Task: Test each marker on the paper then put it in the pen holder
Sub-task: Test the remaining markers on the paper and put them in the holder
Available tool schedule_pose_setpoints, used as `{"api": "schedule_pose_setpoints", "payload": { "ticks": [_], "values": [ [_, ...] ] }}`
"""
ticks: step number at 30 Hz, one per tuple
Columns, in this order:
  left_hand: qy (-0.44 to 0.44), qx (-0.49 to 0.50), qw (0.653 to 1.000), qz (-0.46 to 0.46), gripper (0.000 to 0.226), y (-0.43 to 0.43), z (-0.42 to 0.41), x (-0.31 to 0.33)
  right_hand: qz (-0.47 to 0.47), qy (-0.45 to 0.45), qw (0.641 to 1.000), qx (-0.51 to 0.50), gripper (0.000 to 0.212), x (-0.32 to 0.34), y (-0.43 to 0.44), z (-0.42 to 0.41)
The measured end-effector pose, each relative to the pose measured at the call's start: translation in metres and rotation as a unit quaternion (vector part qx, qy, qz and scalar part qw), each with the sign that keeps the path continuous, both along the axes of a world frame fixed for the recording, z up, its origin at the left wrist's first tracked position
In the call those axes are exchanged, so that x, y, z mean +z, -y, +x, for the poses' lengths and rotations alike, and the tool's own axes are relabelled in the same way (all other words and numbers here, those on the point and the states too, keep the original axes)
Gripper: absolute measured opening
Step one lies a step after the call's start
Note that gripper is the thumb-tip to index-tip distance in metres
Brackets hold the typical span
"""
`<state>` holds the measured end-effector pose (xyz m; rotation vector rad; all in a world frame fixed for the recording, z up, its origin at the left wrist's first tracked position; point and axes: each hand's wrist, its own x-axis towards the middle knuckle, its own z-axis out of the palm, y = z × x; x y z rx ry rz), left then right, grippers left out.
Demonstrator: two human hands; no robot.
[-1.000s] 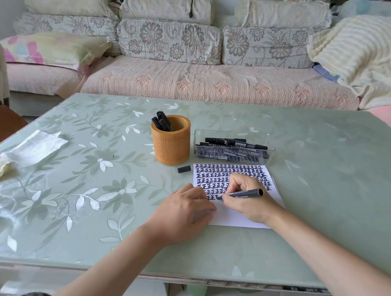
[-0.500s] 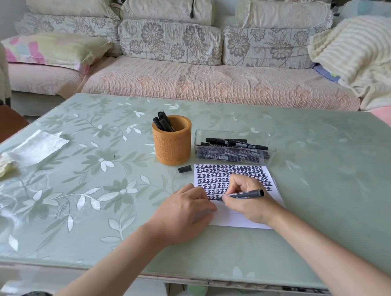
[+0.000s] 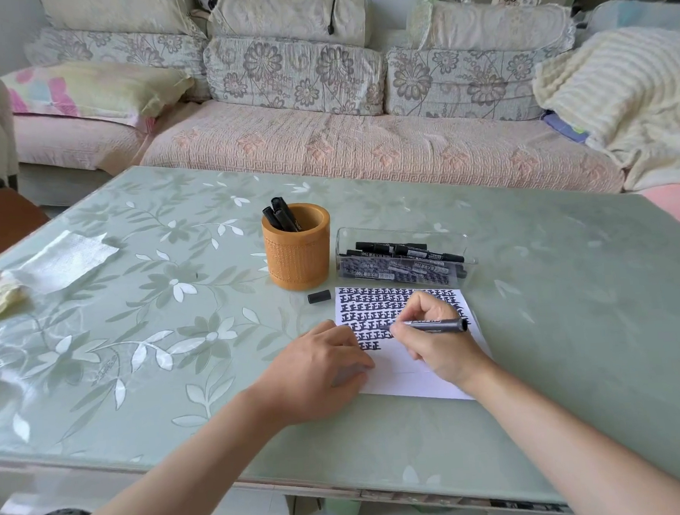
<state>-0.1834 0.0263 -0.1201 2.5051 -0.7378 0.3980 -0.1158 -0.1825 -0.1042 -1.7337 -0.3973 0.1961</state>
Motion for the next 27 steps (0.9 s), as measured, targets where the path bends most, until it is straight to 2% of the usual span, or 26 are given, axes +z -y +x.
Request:
{"api": "schedule_pose_setpoints", "payload": {
  "ticks": [2, 5, 7, 9, 11, 13, 16, 18, 20, 25, 27],
  "values": [
    [0.005, 0.023, 1.0, -0.018, 0.018, -0.001, 0.003, 0.003, 0.011, 0.009, 1.0, -0.011, 0.015, 0.004, -0.002, -0.001],
    [0.053, 0.114, 0.991, -0.046, 0.019, -0.005, 0.013, 0.007, -0.001, 0.04, 0.999, -0.03, 0.008, 0.014, -0.004, 0.0],
    [0.075, 0.164, 0.983, -0.044, 0.018, -0.012, 0.024, 0.006, -0.012, 0.067, 0.997, -0.033, 0.014, 0.017, -0.003, 0.003],
    [0.074, 0.214, 0.974, -0.016, 0.022, -0.02, 0.034, 0.003, -0.026, 0.085, 0.996, -0.014, 0.026, 0.016, 0.002, 0.007],
    [0.059, 0.244, 0.968, 0.0, 0.026, -0.026, 0.042, -0.001, -0.055, 0.094, 0.994, 0.013, 0.05, 0.014, 0.007, 0.01],
    [0.039, 0.255, 0.966, -0.001, 0.029, -0.029, 0.047, -0.002, -0.047, 0.072, 0.996, 0.028, 0.065, 0.014, 0.009, 0.015],
    [0.016, 0.264, 0.964, 0.022, 0.027, -0.029, 0.052, -0.002, -0.019, 0.032, 0.999, 0.036, 0.055, 0.015, 0.01, 0.018],
    [0.003, 0.266, 0.964, 0.024, 0.021, -0.029, 0.054, 0.0, -0.029, 0.041, 0.998, 0.04, 0.055, 0.016, 0.011, 0.019],
    [-0.003, 0.27, 0.963, 0.005, 0.016, -0.029, 0.055, 0.002, -0.056, 0.084, 0.994, 0.041, 0.054, 0.016, 0.013, 0.02],
    [0.025, 0.243, 0.968, -0.057, 0.013, -0.025, 0.052, 0.011, -0.147, 0.159, 0.976, 0.003, 0.035, 0.016, 0.012, 0.024],
    [0.027, 0.223, 0.971, -0.085, 0.012, -0.021, 0.049, 0.015, -0.179, 0.177, 0.967, -0.02, 0.037, 0.017, 0.012, 0.023]
  ]
}}
